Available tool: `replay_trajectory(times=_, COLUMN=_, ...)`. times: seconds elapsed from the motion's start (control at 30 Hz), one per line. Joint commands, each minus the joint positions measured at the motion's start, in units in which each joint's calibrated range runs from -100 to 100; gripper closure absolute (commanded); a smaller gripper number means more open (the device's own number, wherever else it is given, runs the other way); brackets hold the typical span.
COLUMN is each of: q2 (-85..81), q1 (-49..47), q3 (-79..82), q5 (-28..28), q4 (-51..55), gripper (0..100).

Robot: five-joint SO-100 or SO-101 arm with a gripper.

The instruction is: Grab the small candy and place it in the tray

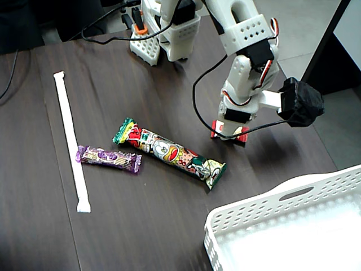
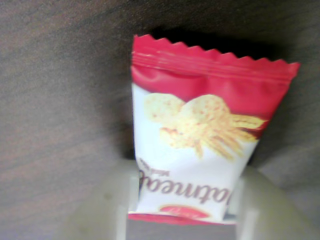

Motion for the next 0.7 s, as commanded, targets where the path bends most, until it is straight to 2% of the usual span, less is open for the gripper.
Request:
replay_trajectory(times=0.0, q2=-0.82, q1=-0.67, q3=-1.03, q5=0.45, q4=0.64, gripper=92)
replay_trajectory(times=0.17, q2=-1.49, q1=-0.45, q3=-1.12, q5=0.5, q4=0.55, gripper=96)
replay_trajectory(times=0.67, q2=-16.14, q1=1.39, q3=-1.12, q5=1.55, q4=0.64, gripper=97)
